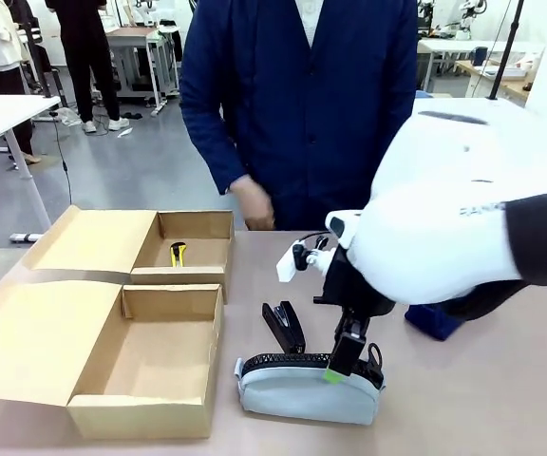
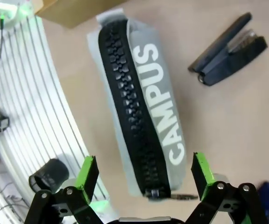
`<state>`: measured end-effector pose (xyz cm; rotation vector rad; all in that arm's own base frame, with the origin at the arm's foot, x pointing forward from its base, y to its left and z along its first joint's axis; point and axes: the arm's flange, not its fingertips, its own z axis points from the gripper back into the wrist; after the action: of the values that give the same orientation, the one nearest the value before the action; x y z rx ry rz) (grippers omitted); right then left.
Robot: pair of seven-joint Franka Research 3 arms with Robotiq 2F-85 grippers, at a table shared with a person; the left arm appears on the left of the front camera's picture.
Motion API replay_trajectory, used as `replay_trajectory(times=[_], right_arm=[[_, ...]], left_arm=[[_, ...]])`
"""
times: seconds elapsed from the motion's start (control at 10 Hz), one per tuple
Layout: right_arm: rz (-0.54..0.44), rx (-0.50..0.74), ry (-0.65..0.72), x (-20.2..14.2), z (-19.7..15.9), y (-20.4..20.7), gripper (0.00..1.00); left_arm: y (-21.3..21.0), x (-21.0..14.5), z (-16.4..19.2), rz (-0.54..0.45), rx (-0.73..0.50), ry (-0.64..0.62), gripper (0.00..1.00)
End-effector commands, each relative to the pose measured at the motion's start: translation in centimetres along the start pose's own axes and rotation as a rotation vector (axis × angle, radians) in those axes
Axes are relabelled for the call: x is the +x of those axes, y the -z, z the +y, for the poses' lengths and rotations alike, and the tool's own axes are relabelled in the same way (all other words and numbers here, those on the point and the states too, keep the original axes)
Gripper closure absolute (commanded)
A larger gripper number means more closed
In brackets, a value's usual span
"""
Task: Place items inside the box.
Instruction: Pick up a Pencil pouch or Stapler and place it inside the Mailer Box closest to the robot.
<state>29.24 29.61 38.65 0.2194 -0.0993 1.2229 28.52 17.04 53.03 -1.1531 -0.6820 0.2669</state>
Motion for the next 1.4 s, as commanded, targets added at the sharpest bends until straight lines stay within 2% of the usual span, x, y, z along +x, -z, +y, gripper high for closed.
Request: replay_trajectory(times=[0.0, 0.2, 0.5, 0.6, 0.7, 0.9, 1.0, 1.1, 1.3], right_arm=[[0.006, -0.015, -0.022, 1.8, -0.9, 1.4, 0.0], [0.038, 0.047, -0.056, 2.3, -1.3, 3.1, 0.0], [0.061, 0.05, -0.08, 2.8, -1.0, 3.8, 0.0], [0.061, 0.053, -0.079, 2.6, -0.9, 3.4, 0.0], [0.001, 0.054, -0.024, 0.7, -1.0, 0.5, 0.0], [-0.365, -0.024, 0.113, -8.9, 2.1, -11.5, 0.0], [-0.549, -0.066, 0.293, -14.4, 3.9, -15.6, 0.0], [-0.822, -0.015, 0.613, -20.3, 5.3, -18.5, 0.0], [-1.146, 0.044, 0.95, -27.1, 7.7, -18.7, 0.0]], left_arm=[[0.0, 0.0, -0.1, -0.009, -0.026, 0.021, 0.0], [0.0, 0.0, -0.1, -0.009, -0.026, 0.021, 0.0], [0.0, 0.0, -0.1, -0.009, -0.026, 0.021, 0.0], [0.0, 0.0, -0.1, -0.009, -0.026, 0.021, 0.0], [0.0, 0.0, -0.1, -0.009, -0.026, 0.021, 0.0], [0.0, 0.0, -0.1, -0.009, -0.026, 0.021, 0.0], [0.0, 0.0, -0.1, -0.009, -0.026, 0.021, 0.0], [0.0, 0.0, -0.1, -0.009, -0.026, 0.021, 0.0], [0.0, 0.0, -0.1, -0.009, -0.026, 0.021, 0.0]])
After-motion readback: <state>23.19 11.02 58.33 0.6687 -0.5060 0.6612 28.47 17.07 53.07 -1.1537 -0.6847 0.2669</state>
